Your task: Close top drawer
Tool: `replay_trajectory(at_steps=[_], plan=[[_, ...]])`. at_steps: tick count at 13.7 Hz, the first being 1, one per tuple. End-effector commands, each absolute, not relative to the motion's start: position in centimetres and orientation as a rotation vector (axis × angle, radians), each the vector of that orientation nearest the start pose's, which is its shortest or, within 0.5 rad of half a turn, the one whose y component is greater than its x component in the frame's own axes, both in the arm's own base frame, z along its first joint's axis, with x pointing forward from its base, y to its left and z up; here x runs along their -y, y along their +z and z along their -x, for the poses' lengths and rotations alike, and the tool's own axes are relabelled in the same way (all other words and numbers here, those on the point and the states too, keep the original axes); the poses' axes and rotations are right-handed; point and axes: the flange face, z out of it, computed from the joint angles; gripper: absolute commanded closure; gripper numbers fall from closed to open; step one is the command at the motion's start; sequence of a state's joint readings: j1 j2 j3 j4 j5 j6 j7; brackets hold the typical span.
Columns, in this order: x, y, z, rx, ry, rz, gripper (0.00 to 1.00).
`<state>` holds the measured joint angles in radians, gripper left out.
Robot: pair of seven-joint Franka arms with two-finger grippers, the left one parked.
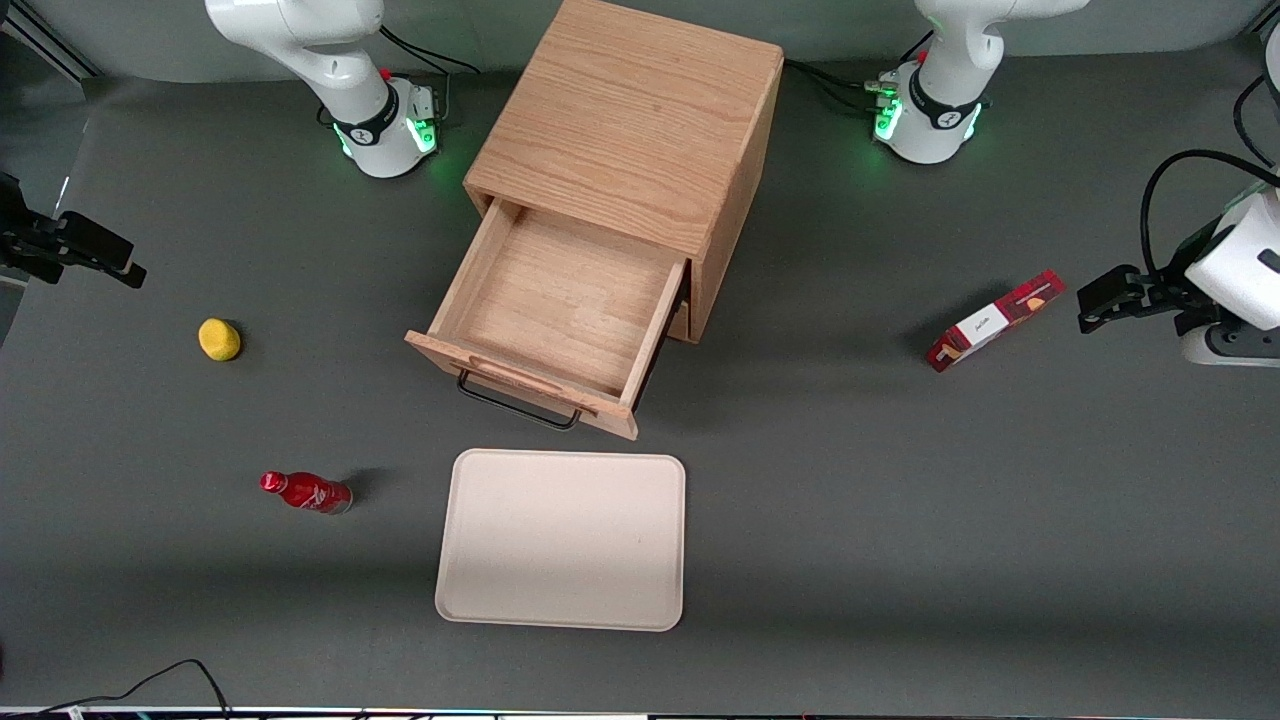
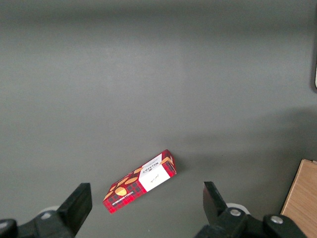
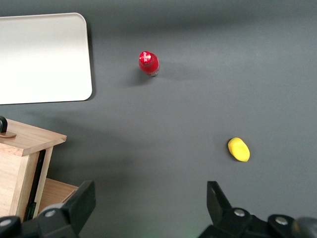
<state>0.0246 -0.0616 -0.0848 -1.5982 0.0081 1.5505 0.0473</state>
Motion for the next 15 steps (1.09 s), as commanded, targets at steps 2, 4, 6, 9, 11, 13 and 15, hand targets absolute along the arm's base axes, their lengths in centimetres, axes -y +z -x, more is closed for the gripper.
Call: replay_trajectory(at_steps=[2, 4, 6, 9, 11, 13, 15], plan=[[3.3, 64.6, -52.6, -0.203, -0.045, 3.118, 0.0], [3.0, 64.5, -52.8, -0.194, -0.045, 3.119, 0.0], [2.8, 64.1, -53.0, -0.186, -0.033, 3.117, 0.0], [2.5, 63.0, -54.1, -0.156, -0.026, 3.12, 0.0], [2.5, 62.7, -55.0, -0.139, -0.045, 3.118, 0.0], [2.4, 62.6, -55.8, -0.135, -0.05, 3.12, 0.0], [2.0, 62.7, -56.6, -0.039, -0.058, 3.124, 0.0]])
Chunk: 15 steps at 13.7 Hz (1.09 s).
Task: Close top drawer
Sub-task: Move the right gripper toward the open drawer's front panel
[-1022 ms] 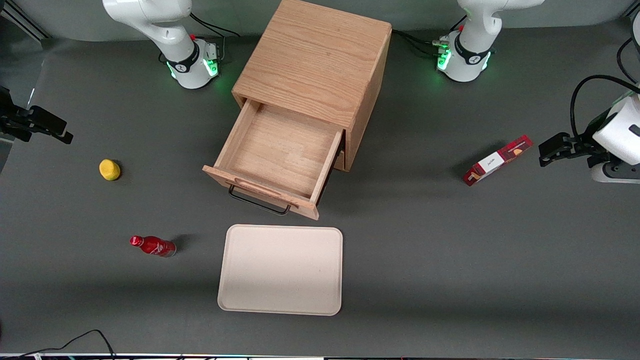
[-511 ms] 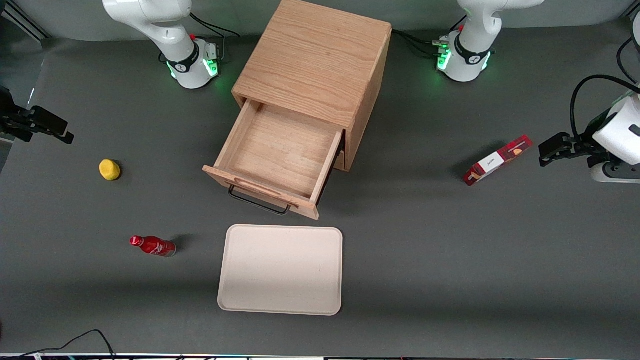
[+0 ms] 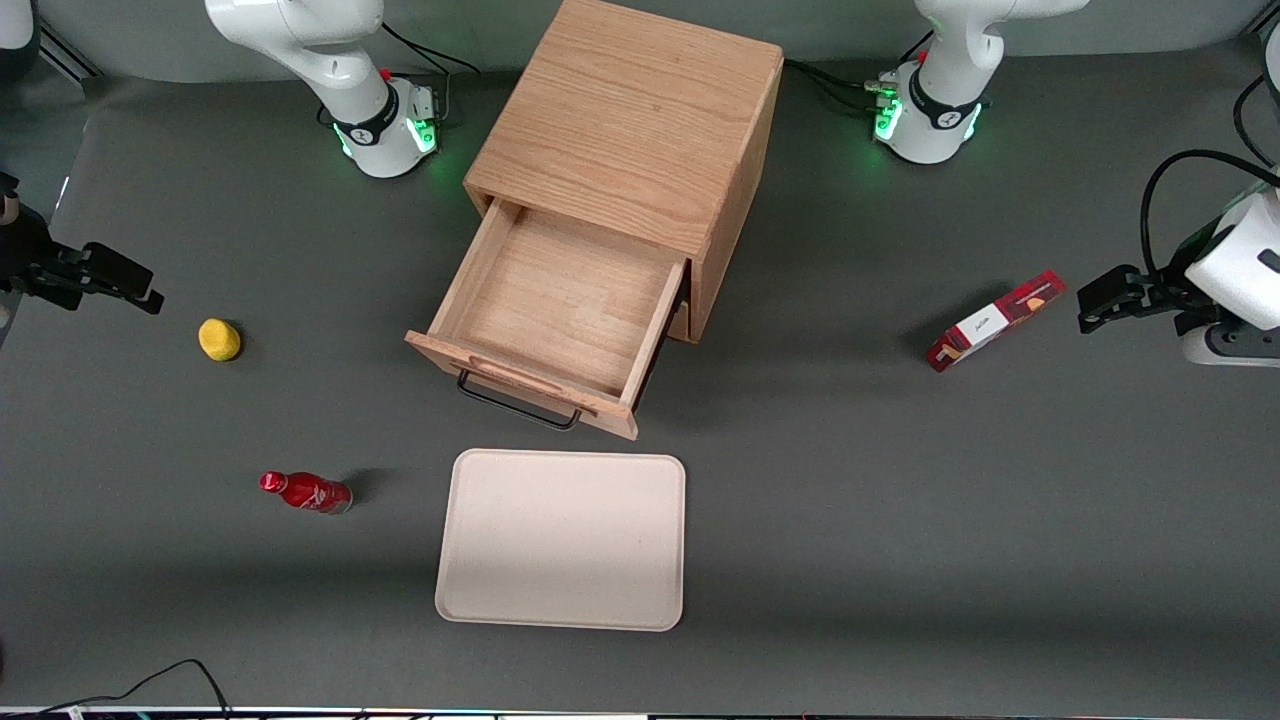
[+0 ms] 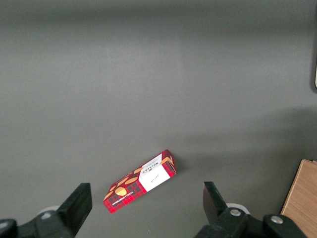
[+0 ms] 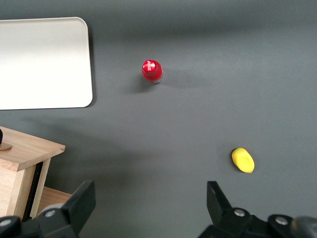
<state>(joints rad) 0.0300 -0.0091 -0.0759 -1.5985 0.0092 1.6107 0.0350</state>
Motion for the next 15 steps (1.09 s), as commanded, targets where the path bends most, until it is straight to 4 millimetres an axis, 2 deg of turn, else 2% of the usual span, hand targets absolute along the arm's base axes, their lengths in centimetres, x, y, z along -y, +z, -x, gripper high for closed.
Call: replay_trajectory(at_steps=[1, 3, 8, 10, 13, 15], plan=[[1.2, 62.7, -57.2, 0.028, -0.063, 3.126, 0.0], [0.2, 62.3, -58.6, 0.103, -0.063, 3.126, 0.0], [-5.2, 61.1, -62.6, 0.338, -0.049, 3.094, 0.0], [-6.4, 60.6, -63.9, 0.436, -0.058, 3.071, 0.0], [-9.4, 59.3, -65.3, 0.608, -0.046, 3.017, 0.0], [-11.7, 57.8, -66.0, 0.716, -0.023, 2.971, 0.0]])
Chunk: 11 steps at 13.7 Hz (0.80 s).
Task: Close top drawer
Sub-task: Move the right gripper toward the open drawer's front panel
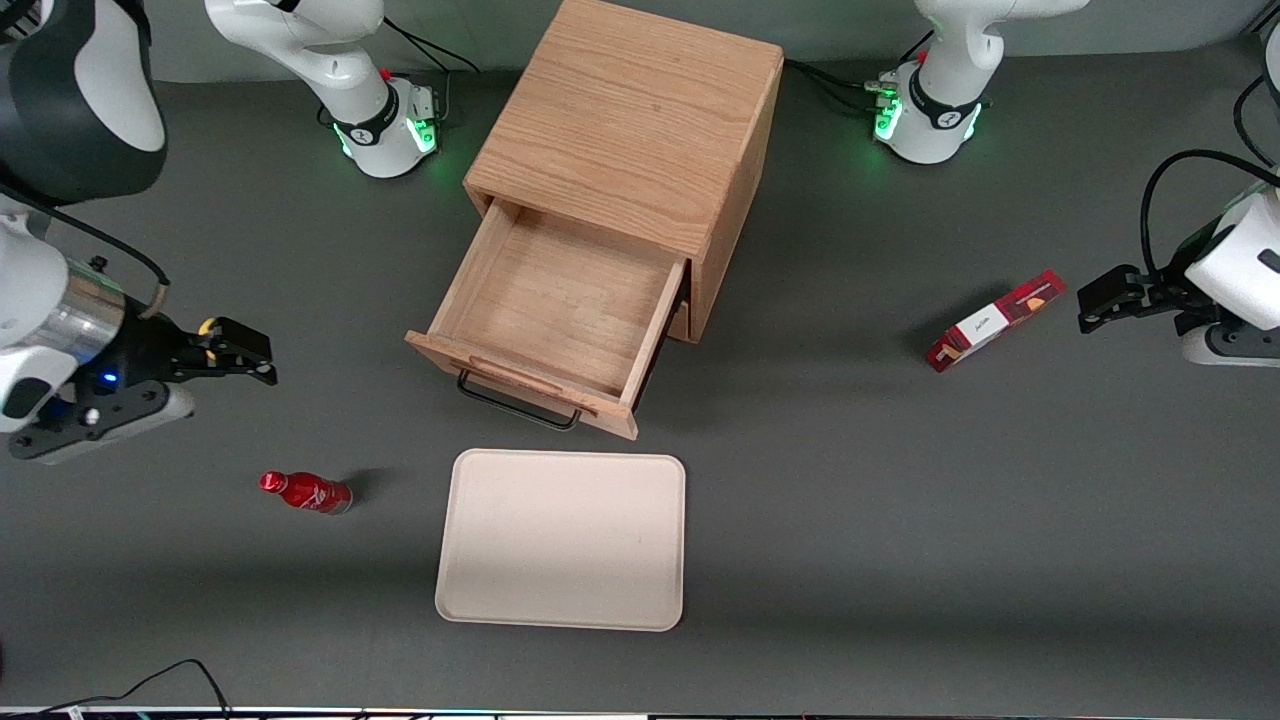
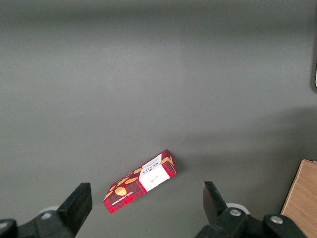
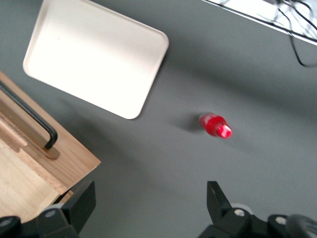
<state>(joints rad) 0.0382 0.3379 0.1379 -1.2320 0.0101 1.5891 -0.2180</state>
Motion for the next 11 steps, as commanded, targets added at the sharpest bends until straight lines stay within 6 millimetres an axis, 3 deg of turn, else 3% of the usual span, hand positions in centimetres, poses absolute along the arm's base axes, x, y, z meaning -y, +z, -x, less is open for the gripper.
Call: replay_trajectory(at_steps=[1, 5, 11], plan=[[-12.5, 57.2, -66.4, 0.762, -0.017, 2.949, 0.0], [-17.7, 53.9, -67.5, 0.888, 0.024, 2.839, 0.0], [-23.3, 48.8, -68.0, 1.022, 0.091, 2.682, 0.0]])
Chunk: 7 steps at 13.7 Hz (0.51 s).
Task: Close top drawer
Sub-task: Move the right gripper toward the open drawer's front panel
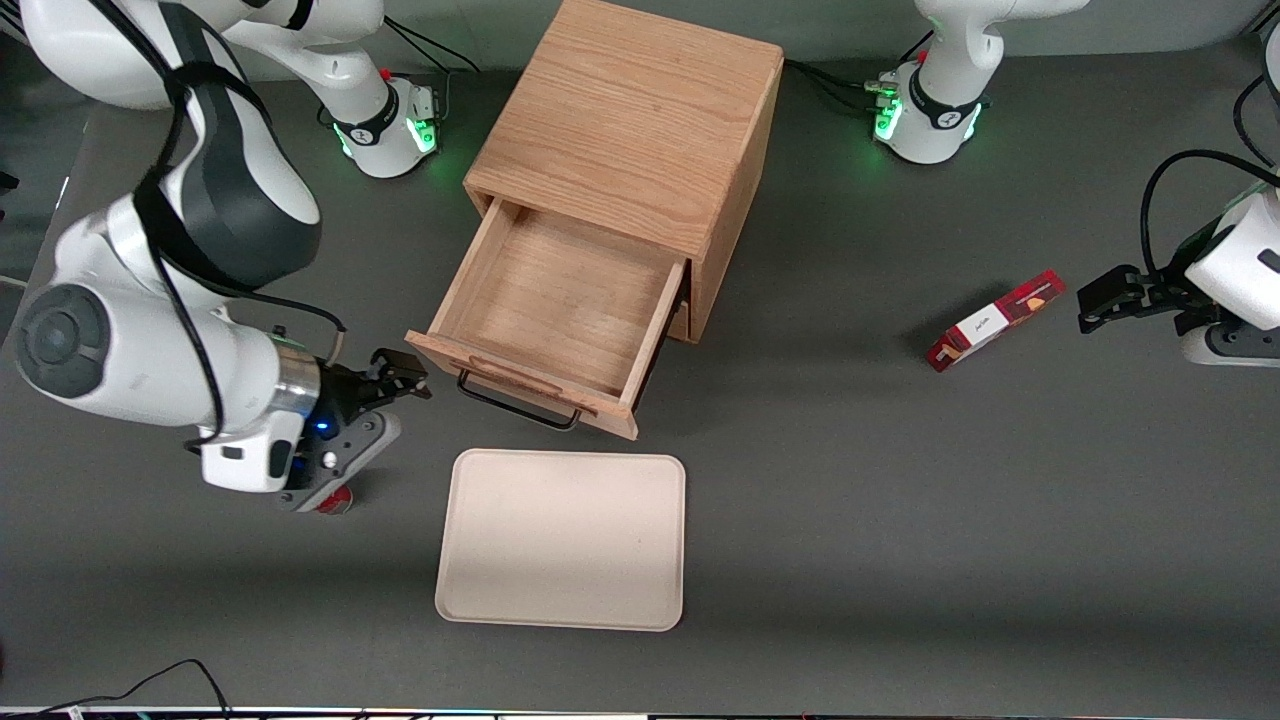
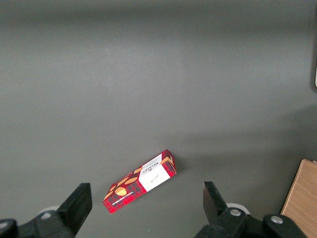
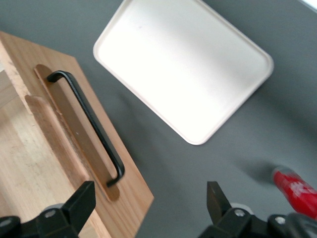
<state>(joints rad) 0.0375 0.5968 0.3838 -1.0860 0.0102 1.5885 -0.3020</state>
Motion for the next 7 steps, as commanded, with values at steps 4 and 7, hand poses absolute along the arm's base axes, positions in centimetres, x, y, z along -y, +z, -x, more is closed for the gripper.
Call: replay_trajectory(at_steps=[4, 7], plan=[[-25.3, 47.2, -68.0, 1.028, 0.099, 2.642, 0.0], [-26.0, 45.6, -68.0, 1.044, 0.134, 2.614, 0.0]])
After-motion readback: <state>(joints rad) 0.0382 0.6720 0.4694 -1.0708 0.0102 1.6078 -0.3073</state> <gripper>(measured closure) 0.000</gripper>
